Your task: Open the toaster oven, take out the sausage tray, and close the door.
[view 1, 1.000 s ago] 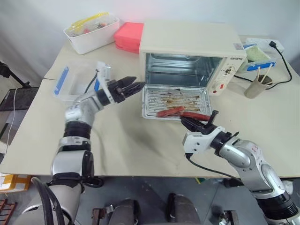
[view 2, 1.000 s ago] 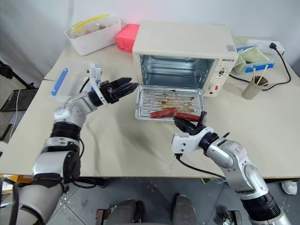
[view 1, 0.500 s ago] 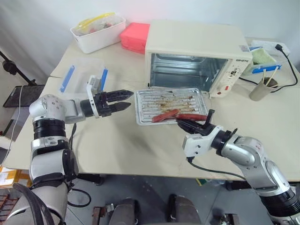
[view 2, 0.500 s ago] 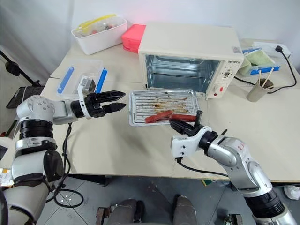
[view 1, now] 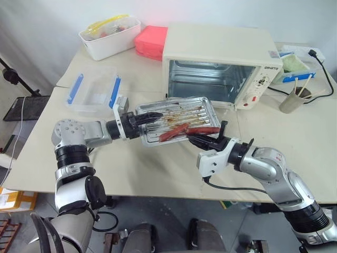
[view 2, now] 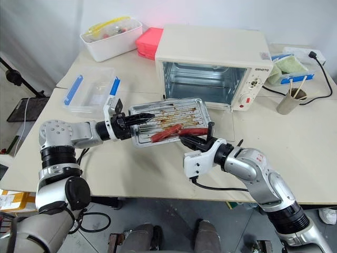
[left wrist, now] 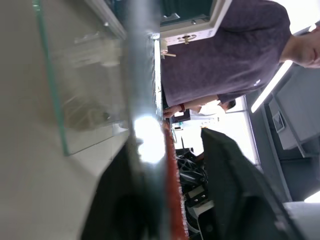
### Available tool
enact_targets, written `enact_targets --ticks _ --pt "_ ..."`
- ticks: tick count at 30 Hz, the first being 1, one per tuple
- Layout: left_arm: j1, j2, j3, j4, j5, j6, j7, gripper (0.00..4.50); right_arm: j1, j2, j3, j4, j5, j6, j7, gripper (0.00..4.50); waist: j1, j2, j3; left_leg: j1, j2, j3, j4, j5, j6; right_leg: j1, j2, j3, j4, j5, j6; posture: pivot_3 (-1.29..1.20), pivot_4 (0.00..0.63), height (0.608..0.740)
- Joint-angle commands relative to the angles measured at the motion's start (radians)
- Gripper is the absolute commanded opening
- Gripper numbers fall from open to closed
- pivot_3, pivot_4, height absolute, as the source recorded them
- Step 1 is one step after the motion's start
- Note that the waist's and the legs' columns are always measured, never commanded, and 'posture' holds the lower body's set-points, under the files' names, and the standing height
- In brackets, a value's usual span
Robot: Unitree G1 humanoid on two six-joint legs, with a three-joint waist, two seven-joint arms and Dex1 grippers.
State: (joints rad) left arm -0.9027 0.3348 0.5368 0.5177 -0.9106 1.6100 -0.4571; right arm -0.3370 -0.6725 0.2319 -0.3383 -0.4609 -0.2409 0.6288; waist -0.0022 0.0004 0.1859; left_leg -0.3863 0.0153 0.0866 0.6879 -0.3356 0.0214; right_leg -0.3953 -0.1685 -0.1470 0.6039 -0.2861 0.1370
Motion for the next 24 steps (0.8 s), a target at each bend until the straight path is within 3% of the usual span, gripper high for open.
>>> enact_targets --ticks 1,2,8,10,16,23,24 --pt "0.007 0.015 0.038 -0.009 -0.102 0.004 0.072 0.26 -0.007 -0.006 -0.025 -0.007 0.025 -0.013 0.001 0.00 0.000 0.000 0.000 0.000 0.000 0.000 0.000 0.000 0.000 0.000 0.000 0.000 0.000 0.000 0.000 0.00 0.150 0.740" --pt "0.010 0.016 0.041 -0.007 -0.121 0.004 0.089 0.04 -0.007 -0.008 -0.026 -0.005 0.027 -0.013 0.001 0.00 0.000 0.000 0.000 0.000 0.000 0.000 0.000 0.000 0.000 0.000 0.000 0.000 0.000 0.000 0.000 0.00 0.150 0.740" --pt "0.043 0.050 0.026 0.024 -0.246 0.004 0.196 0.04 -0.002 -0.011 -0.038 0.008 0.048 -0.009 0.002 0.00 -0.002 0.000 0.000 0.000 0.000 0.000 0.000 0.000 0.000 0.000 0.000 0.001 0.001 0.000 0.000 0.00 0.150 0.740" --pt "0.053 0.067 0.028 0.056 -0.298 0.004 0.239 0.00 0.028 0.019 -0.061 -0.013 0.119 0.116 0.037 0.52 -0.001 0.000 0.000 0.001 0.000 0.000 0.000 0.000 0.000 0.000 0.000 0.001 0.001 0.000 0.000 0.00 0.150 0.740" --pt "0.109 0.129 0.036 0.073 -0.482 0.004 0.309 0.00 0.095 -0.060 -0.105 -0.010 0.168 -0.030 0.040 2.43 0.000 -0.001 0.000 0.001 -0.001 -0.005 0.000 0.000 0.000 0.000 0.000 0.004 0.002 0.000 0.000 0.00 0.150 0.740" --pt "0.288 0.198 0.063 0.013 -0.750 -0.003 0.403 0.00 0.209 -0.117 -0.300 0.130 0.352 -0.151 0.027 2.43 -0.001 -0.001 -0.001 0.003 -0.001 -0.007 0.000 0.000 0.000 0.000 0.000 0.009 0.003 0.000 0.000 0.00 0.150 0.740" --pt "0.332 0.201 0.069 -0.013 -0.817 -0.031 0.434 0.00 0.229 -0.122 -0.333 0.171 0.395 -0.156 0.039 2.26 0.000 -0.002 -0.001 0.003 -0.001 -0.007 0.000 0.000 0.000 0.000 0.000 0.010 0.003 0.000 0.000 0.00 0.150 0.740"
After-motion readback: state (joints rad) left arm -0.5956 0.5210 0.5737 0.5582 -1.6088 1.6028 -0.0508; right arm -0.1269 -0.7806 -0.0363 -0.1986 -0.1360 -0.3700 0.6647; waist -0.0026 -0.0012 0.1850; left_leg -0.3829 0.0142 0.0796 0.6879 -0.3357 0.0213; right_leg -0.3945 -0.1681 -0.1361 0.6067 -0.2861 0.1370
